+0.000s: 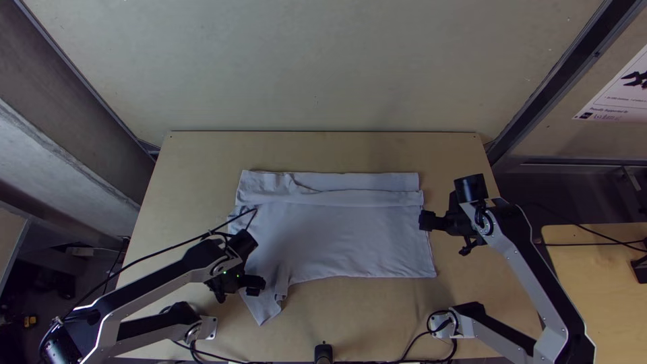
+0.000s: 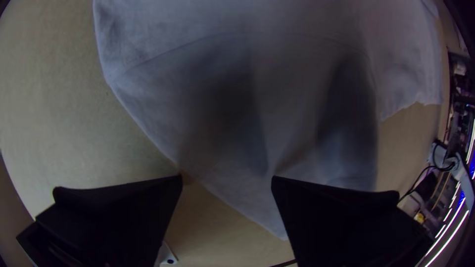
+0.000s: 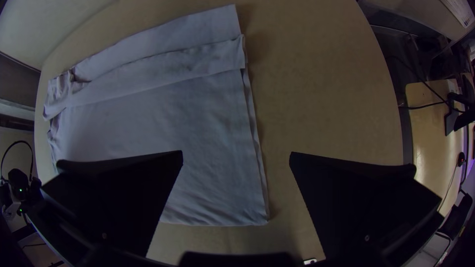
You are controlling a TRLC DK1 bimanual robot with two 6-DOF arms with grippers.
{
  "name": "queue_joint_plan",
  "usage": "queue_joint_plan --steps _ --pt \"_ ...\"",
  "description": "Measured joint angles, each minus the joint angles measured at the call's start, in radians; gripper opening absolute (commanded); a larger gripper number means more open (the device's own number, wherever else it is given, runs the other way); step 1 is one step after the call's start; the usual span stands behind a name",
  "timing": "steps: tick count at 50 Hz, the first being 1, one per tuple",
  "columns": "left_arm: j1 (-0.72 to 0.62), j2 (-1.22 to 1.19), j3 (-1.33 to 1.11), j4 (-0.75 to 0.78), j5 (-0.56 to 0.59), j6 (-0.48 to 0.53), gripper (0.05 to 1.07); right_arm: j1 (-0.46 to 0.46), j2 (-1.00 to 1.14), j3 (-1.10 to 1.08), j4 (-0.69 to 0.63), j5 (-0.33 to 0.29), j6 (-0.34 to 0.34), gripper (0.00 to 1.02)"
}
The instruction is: Fold the t-shirt
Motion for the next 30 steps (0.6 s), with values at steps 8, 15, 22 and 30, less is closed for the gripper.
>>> queue_joint_plan --steps 8,15,22,30 --pt "-0.051 0.005 0.006 0.007 -0.047 0.005 0.08 -0.014 0.013 -0.058 0.006 -0.003 0.000 0.95" --pt "-0.053 0.003 0.006 0.021 -0.048 0.009 0.08 -0.014 0.043 -0.155 0.006 -0.003 -0.001 0.95" --pt "-0.029 -0.004 0.008 0.027 -0.048 0.023 0.08 -0.014 0.094 -0.224 0.006 -0.003 -0.004 0.92" --pt "0.029 -0.038 0.026 0.023 -0.048 0.049 0.08 -0.013 0.122 -0.264 0.006 -0.003 -0.006 0.92"
